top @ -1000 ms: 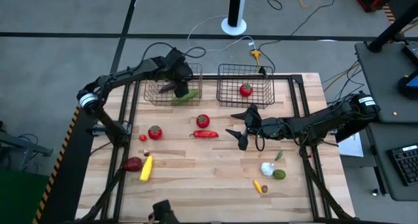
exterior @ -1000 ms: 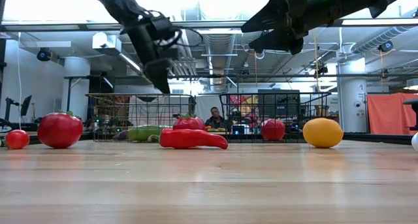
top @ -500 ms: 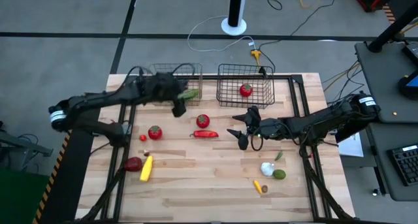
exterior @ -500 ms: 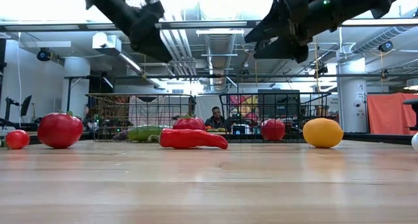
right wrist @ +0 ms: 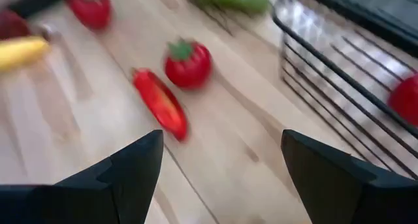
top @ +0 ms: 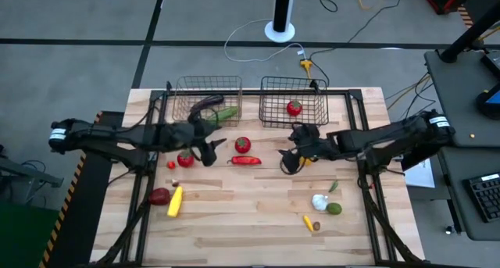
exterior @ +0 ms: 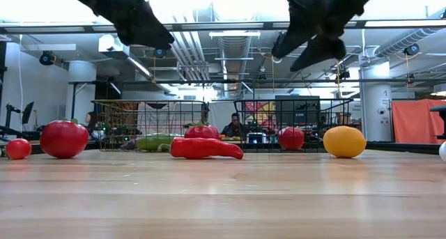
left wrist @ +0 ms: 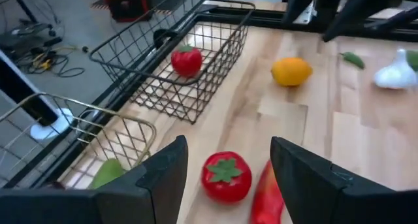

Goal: Sort produce into baskets
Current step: Put the yellow lemon into the right wire basket

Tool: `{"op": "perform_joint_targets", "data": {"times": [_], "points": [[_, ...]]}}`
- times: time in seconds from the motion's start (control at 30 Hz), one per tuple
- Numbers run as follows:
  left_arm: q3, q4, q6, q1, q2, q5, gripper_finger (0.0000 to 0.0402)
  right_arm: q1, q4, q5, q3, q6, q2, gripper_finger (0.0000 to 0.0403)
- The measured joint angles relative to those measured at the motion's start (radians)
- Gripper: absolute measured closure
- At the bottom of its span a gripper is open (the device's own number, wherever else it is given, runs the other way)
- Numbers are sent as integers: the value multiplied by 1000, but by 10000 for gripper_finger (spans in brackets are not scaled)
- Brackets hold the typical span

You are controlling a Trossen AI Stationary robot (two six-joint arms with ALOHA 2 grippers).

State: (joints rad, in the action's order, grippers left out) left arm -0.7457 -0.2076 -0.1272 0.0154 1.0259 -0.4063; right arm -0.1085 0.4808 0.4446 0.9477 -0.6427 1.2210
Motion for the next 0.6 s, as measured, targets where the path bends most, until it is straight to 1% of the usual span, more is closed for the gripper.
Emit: {"op": "perform_joint_targets", "data": {"times": [0.13, 0.23, 0.27, 0.37, 0.5, 0.6], "points": [[14, -3, -51, 29, -11, -83, 201, 0, 359, -11, 140, -137, 61, 106], [21, 1, -67, 36, -21, -108, 201, 0, 598, -69, 220, -256, 116, 105], [26, -2, -70, 37, -25, -109, 201, 0, 648, -86, 240, -284, 130, 104], [34, 0, -78, 37, -30, -109, 201, 0, 722, -138, 265, -320, 169, 98], [39, 0, -92, 37, -31, -110, 201, 19, 709, -215, 261, -291, 205, 85], [42, -2, -93, 37, -31, -110, 201, 48, 709, -236, 246, -280, 223, 73]]}}
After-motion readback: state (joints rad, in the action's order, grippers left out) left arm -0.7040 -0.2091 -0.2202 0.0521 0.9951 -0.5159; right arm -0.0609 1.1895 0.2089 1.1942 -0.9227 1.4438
